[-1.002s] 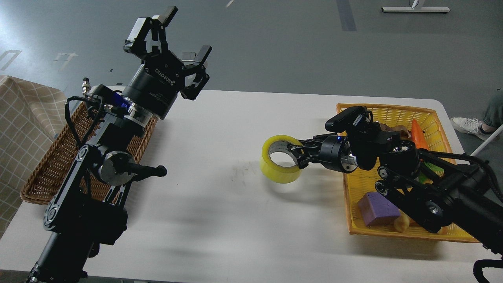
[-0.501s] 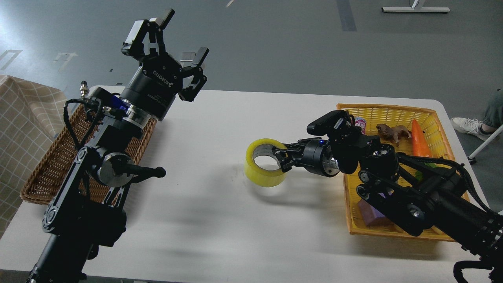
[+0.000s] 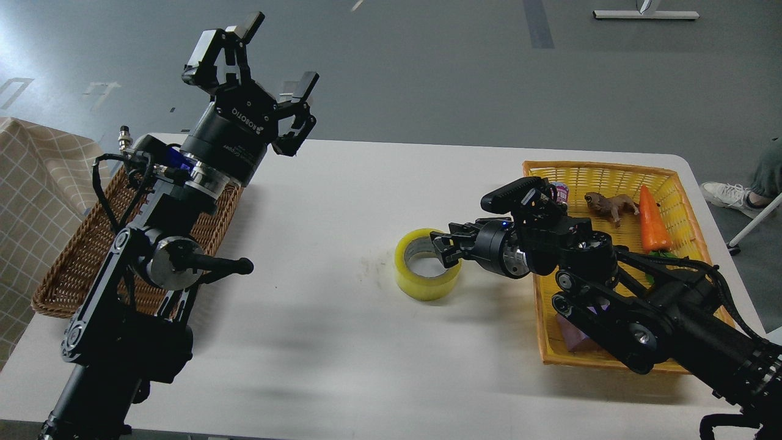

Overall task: Place and transfer tape with both arms
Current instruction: 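Lower the tape roll onto the table center and release it, then withdraw the right gripper up and away from the tape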

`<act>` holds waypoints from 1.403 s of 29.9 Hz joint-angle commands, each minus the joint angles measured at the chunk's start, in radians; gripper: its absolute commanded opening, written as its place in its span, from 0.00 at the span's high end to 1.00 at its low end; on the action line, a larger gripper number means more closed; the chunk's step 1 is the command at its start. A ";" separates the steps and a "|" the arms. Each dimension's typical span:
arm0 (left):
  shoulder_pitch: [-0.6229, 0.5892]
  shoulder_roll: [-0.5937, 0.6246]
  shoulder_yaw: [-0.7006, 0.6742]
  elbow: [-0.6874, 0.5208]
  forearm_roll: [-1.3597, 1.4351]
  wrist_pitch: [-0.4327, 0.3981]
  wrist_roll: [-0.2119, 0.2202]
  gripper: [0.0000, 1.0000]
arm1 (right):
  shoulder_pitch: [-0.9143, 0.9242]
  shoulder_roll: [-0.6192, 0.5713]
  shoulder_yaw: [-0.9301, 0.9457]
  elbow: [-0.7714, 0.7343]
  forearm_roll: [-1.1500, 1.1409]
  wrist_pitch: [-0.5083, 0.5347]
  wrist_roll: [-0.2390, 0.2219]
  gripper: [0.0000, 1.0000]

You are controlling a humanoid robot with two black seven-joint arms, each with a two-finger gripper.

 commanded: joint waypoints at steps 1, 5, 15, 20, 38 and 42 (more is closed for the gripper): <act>0.000 0.004 -0.005 0.002 -0.002 -0.003 0.000 0.02 | -0.002 0.002 0.009 0.000 0.075 0.002 -0.041 0.08; 0.000 0.003 -0.005 0.002 -0.002 -0.002 0.000 0.02 | -0.018 0.008 0.015 0.001 0.084 -0.011 -0.059 0.06; 0.013 0.003 -0.005 0.002 -0.002 0.000 0.000 0.02 | -0.001 0.028 0.153 0.043 0.089 -0.015 -0.061 0.04; 0.011 0.009 -0.004 0.001 -0.002 0.005 0.005 0.02 | -0.002 -0.013 0.225 0.113 0.089 -0.009 -0.061 0.04; 0.014 0.037 0.007 0.002 -0.002 -0.025 0.048 0.02 | -0.100 -0.387 0.436 0.359 0.731 0.005 -0.050 0.02; 0.023 0.033 0.001 0.001 -0.002 -0.034 0.039 0.02 | -0.136 -0.392 0.519 0.363 0.844 0.029 -0.047 0.02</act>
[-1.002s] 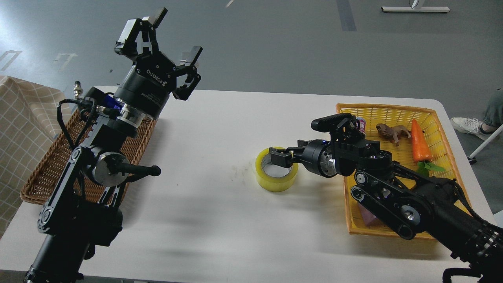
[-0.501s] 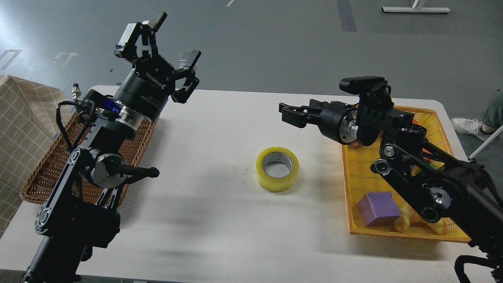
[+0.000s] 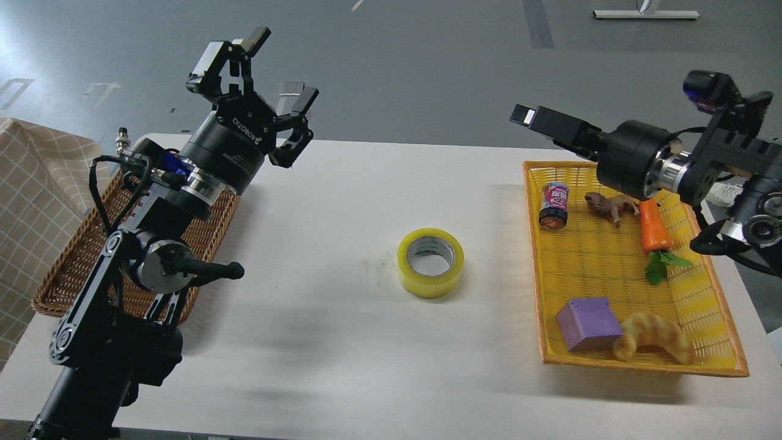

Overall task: Place and transfer tape with both arms
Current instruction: 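Withdraw the right gripper up and away from the tape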

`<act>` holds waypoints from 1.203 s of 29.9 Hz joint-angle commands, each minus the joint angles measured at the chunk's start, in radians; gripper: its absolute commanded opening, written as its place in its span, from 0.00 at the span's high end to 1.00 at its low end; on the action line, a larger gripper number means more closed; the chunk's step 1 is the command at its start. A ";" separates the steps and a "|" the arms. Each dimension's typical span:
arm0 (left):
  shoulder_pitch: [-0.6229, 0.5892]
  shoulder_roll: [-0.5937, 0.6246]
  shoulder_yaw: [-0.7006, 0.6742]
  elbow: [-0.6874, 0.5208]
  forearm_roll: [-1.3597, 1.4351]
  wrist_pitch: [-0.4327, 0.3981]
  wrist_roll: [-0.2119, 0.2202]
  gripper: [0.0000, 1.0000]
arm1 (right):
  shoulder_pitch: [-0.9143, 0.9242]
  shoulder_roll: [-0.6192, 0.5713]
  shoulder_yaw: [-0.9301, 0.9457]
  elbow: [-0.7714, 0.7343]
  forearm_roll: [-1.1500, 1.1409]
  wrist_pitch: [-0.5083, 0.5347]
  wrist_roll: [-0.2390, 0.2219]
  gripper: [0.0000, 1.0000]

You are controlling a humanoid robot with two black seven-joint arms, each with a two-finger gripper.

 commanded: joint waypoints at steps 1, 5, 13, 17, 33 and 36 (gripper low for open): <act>0.008 -0.008 -0.010 -0.001 0.000 -0.016 -0.013 0.02 | -0.037 -0.004 0.088 0.005 0.115 0.011 0.006 0.02; 0.016 -0.012 -0.010 0.000 0.000 -0.037 -0.016 0.02 | -0.078 0.014 0.184 0.020 0.204 0.011 0.023 0.02; 0.025 -0.010 -0.011 0.000 0.000 -0.090 -0.016 0.02 | -0.151 0.187 0.395 0.032 0.215 0.011 0.026 0.02; 0.025 -0.008 -0.007 0.000 0.014 -0.071 -0.016 0.02 | -0.161 0.206 0.435 0.036 0.302 0.011 0.026 0.01; 0.022 -0.004 -0.016 -0.033 0.000 -0.042 -0.014 0.02 | -0.189 0.304 0.490 0.040 0.511 0.011 0.012 0.01; 0.024 -0.004 -0.030 -0.046 0.000 -0.042 -0.017 0.02 | -0.194 0.358 0.506 0.039 0.513 0.011 -0.003 0.01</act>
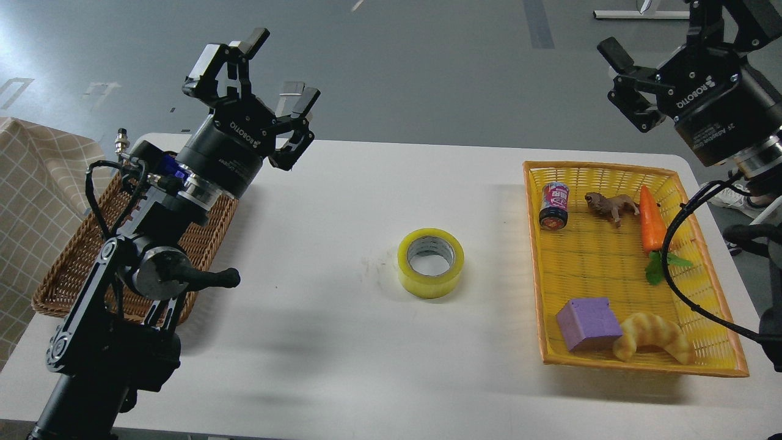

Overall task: Place and transfer tape with both arms
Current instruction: 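Withdraw the right gripper up and away from the tape, then reach the left gripper toward the tape roll on the table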

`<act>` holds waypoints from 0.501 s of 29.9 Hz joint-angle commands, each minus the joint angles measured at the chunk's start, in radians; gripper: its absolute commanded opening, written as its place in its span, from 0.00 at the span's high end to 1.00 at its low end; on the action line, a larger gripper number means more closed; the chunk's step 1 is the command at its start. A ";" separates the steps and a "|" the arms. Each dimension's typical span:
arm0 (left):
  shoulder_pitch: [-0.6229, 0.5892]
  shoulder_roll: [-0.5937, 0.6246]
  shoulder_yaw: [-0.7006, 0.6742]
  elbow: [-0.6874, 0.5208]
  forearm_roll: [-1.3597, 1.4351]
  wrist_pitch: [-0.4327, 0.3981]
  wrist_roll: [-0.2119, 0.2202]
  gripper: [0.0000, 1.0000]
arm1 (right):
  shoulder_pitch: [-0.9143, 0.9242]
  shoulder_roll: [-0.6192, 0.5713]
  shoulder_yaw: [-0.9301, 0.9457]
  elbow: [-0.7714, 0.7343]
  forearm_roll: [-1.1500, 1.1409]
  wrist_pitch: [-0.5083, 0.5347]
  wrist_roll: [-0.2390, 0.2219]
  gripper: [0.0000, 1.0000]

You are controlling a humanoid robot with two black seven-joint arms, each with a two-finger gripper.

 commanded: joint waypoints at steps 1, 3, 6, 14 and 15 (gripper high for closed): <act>0.003 -0.003 -0.014 -0.011 0.000 0.006 -0.001 0.02 | -0.005 0.047 0.015 -0.001 0.000 0.000 -0.018 0.01; 0.003 -0.006 -0.020 -0.012 0.000 0.007 -0.003 0.02 | -0.007 0.063 0.015 -0.001 0.014 0.000 -0.032 0.01; 0.003 -0.006 -0.023 -0.023 0.000 0.039 -0.003 0.02 | -0.025 0.077 0.015 -0.006 0.077 0.000 -0.060 0.01; -0.014 0.068 -0.008 -0.069 0.073 0.052 -0.070 0.02 | -0.034 0.072 0.014 0.001 0.088 0.000 -0.070 0.01; -0.016 0.075 -0.008 -0.069 0.107 0.052 -0.079 0.02 | -0.034 0.072 0.015 0.001 0.088 0.000 -0.070 0.01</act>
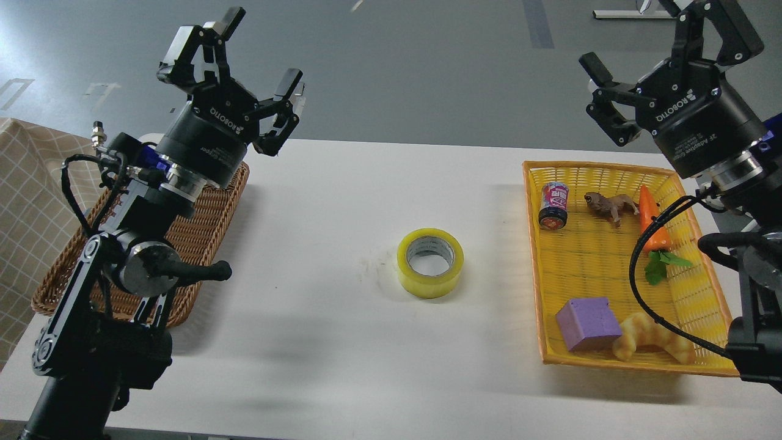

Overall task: Place and transfer tape with both arms
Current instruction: 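Reach the left gripper toward the tape roll on the table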

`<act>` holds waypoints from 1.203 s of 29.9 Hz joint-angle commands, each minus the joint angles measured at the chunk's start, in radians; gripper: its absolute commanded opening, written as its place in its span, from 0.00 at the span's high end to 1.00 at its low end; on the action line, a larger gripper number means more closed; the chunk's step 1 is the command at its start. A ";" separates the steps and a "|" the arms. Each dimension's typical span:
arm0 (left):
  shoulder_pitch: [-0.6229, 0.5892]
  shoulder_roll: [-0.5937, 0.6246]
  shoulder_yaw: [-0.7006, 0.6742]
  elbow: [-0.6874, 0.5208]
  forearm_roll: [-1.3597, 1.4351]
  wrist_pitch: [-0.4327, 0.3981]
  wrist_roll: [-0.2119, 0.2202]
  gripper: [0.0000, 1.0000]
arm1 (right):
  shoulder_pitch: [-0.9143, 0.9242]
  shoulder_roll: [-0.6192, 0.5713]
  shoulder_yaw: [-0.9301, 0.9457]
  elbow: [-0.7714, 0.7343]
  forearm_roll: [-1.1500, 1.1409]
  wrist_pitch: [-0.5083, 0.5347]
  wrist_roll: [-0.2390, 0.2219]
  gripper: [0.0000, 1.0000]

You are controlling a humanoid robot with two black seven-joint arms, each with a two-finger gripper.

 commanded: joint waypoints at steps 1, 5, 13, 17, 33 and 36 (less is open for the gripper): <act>-0.013 0.043 0.012 -0.003 0.151 0.000 -0.034 0.02 | -0.001 -0.004 0.001 0.002 0.000 0.000 -0.001 0.01; -0.025 0.081 0.089 -0.003 0.429 0.002 -0.034 0.02 | -0.001 -0.009 0.001 0.000 0.000 0.000 0.001 0.01; -0.028 0.187 0.253 -0.001 0.702 0.005 -0.033 0.02 | 0.003 -0.009 0.011 0.002 0.000 0.000 0.001 0.01; -0.036 0.184 0.294 0.014 0.979 0.011 -0.031 0.02 | 0.006 -0.009 0.016 0.000 0.000 0.000 0.001 0.01; -0.192 -0.006 0.570 0.229 1.395 0.054 -0.025 0.02 | 0.004 -0.027 0.021 0.002 0.000 0.000 -0.002 0.01; -0.214 -0.043 0.581 0.304 1.395 0.074 -0.033 0.02 | 0.001 -0.052 0.021 0.003 0.002 0.000 -0.018 0.01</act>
